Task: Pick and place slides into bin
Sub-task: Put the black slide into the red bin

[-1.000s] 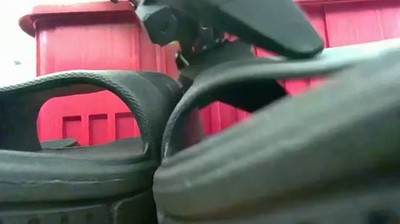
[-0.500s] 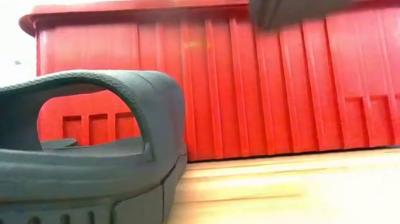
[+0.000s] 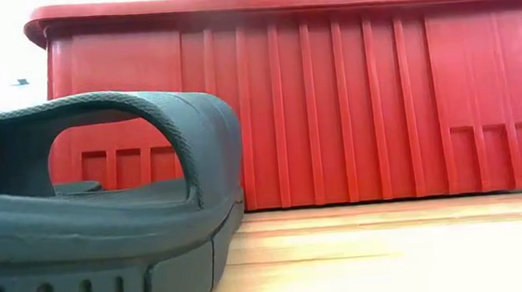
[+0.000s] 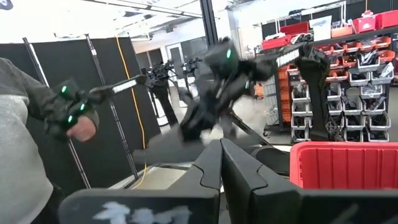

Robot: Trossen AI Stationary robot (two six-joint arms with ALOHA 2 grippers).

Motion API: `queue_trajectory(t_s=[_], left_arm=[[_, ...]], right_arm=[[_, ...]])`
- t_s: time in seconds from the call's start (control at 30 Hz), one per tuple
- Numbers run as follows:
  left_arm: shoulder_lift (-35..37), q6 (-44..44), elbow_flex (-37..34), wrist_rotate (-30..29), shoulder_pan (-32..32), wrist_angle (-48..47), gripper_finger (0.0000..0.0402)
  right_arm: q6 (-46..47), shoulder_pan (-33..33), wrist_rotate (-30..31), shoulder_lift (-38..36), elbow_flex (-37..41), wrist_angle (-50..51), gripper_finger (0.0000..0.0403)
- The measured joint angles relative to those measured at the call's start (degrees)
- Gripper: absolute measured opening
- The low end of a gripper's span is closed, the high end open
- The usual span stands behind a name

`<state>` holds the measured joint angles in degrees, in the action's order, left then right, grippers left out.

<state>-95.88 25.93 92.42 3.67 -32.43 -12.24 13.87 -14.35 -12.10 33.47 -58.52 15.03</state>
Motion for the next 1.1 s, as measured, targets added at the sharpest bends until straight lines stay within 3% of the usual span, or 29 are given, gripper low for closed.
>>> queue_trajectory(t_s=[0.1,0.2,0.37,0.57,0.7,0.87,1.03,1.1], left_arm=[[5.1,-2.4,0.0,-10.1,-2.6,1.1,0.0002],[8.1,-10.0,0.1,-16.0,-5.8,4.8,0.0001],[11.1,-15.3,0.1,-19.7,-9.1,1.5,0.0001],[15.7,-3.7,0.0,-19.2,-8.6,-18.3,0.0001],[18.5,-1.1,0.0,-17.9,-5.8,-28.1,0.0001],[22.8,-7.4,0.0,-13.7,1.2,-32.1,0.0001],[26.3,-17.0,0.0,-13.9,12.5,-32.7,0.0001],[27.4,-19.1,0.0,-11.2,18.3,-33.1,0.0001]], right_arm=[[0.2,0.0,0.2,0.0,0.0,-0.3,0.0],[0.2,0.0,0.3,0.0,0.0,-0.2,0.0],[-1.1,0.0,1.0,0.0,0.0,0.1,0.0],[-1.1,0.0,5.8,0.3,0.0,0.3,0.0],[-1.1,0.0,7.9,1.1,0.0,0.2,0.0],[-1.8,0.0,8.0,2.2,0.0,0.2,0.0],[-7.7,0.0,9.0,3.1,0.0,-0.3,0.0],[-9.8,0.0,11.7,3.2,0.0,-0.2,0.0]])
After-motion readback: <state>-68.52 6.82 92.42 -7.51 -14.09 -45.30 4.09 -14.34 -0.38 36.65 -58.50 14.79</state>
